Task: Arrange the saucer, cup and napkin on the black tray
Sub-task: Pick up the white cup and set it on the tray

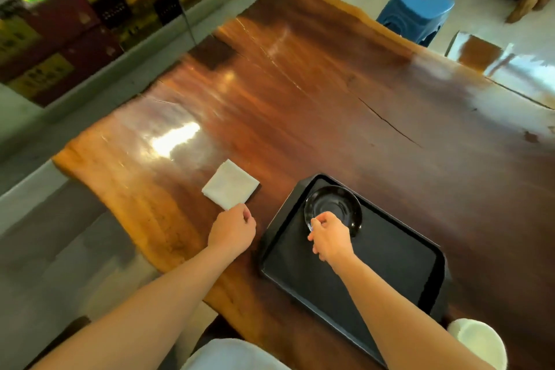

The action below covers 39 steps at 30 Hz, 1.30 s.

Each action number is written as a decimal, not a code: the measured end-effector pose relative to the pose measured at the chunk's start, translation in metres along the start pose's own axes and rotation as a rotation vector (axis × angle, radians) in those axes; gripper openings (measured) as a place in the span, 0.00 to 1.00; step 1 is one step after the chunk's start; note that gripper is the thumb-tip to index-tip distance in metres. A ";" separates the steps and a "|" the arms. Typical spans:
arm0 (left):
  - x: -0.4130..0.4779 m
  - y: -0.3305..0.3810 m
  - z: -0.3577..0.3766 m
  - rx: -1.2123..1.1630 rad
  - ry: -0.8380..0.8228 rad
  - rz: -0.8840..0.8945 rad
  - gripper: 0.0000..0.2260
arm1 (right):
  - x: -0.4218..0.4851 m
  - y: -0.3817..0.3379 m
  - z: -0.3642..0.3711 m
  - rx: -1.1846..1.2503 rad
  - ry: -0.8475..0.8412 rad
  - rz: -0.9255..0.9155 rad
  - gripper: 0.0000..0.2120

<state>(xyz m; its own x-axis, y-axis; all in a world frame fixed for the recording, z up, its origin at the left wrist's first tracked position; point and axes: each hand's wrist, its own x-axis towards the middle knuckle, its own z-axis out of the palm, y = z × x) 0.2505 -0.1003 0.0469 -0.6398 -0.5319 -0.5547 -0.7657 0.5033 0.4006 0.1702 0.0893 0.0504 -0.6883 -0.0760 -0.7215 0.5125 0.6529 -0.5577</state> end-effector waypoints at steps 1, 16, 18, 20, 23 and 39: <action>0.000 -0.007 -0.004 0.002 0.011 -0.026 0.06 | 0.000 -0.006 0.006 -0.008 -0.020 -0.009 0.08; 0.002 -0.016 -0.015 0.029 0.039 -0.028 0.05 | -0.011 -0.020 0.021 -0.083 -0.064 -0.070 0.10; -0.004 -0.002 -0.008 0.024 0.026 0.028 0.03 | -0.017 -0.006 0.005 -0.056 -0.027 -0.063 0.10; -0.014 0.015 0.002 0.023 -0.007 0.085 0.03 | -0.023 0.013 -0.014 -0.022 0.012 -0.048 0.10; -0.033 0.038 0.021 0.048 -0.063 0.156 0.05 | -0.033 0.043 -0.040 0.037 0.070 -0.011 0.09; -0.156 0.129 0.157 0.193 -0.308 0.439 0.05 | -0.105 0.224 -0.144 0.308 0.371 0.158 0.06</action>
<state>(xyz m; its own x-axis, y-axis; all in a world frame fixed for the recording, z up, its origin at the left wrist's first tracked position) 0.2618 0.1553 0.0708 -0.8244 -0.0362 -0.5649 -0.3878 0.7631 0.5171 0.2836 0.3519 0.0603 -0.6977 0.3145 -0.6436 0.7140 0.3781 -0.5893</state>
